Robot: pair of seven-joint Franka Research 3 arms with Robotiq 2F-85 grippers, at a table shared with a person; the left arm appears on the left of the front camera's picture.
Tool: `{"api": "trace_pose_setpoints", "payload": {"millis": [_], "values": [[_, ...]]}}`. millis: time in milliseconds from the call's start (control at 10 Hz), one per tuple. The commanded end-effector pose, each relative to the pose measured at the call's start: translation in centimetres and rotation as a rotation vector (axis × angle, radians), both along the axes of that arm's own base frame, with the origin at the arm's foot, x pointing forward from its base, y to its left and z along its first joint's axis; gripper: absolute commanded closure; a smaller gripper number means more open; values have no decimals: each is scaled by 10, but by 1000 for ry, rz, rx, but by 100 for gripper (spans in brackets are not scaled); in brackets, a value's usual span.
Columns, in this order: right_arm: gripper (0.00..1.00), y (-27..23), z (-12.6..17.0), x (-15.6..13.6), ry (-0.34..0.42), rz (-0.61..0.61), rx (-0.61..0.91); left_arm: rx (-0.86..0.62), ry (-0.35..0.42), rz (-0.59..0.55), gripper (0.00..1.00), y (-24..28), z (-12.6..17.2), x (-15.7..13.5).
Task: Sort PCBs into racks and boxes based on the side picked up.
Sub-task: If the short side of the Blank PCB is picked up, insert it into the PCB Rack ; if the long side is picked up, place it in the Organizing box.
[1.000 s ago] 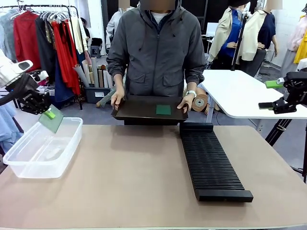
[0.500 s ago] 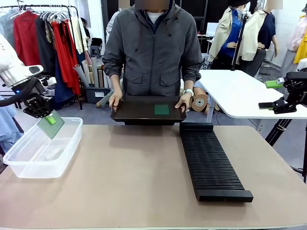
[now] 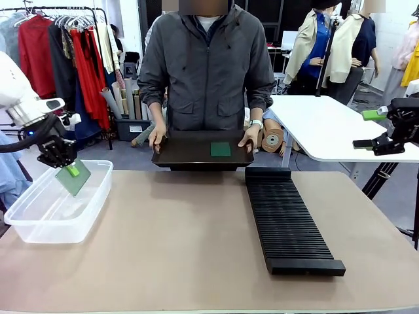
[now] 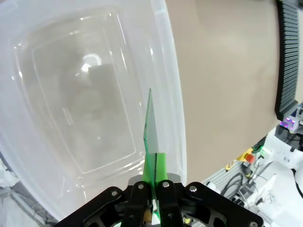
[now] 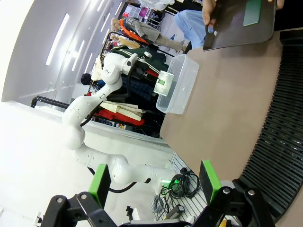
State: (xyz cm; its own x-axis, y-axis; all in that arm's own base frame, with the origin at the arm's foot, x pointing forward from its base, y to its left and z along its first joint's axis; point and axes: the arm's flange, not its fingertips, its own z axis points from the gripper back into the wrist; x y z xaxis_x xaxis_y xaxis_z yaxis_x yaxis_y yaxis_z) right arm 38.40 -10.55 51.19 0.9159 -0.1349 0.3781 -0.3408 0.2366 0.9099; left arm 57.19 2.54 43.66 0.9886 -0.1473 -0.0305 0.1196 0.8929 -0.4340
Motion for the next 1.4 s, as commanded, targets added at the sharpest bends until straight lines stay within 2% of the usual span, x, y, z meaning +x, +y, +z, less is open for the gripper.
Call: {"api": "trace_pose_setpoints", "payload": {"millis": [0, 600, 900, 1000, 1300], "values": [[0, 1, -1, -2, -16, -7, -5, 3, 7, -28, 100, -1, -14, 15], [0, 1, -1, -2, -16, -7, -5, 5, 26, -30, 100, 8, -71, 21], [0, 1, -1, -2, -16, -7, -5, -15, 15, -35, 100, 14, -83, 20], [0, 1, -1, -2, -16, -7, -5, -29, 8, -33, 87, 16, -85, 20], [0, 1, -1, -2, -16, -7, -5, -39, 4, -28, 27, 17, -85, 22]]}}
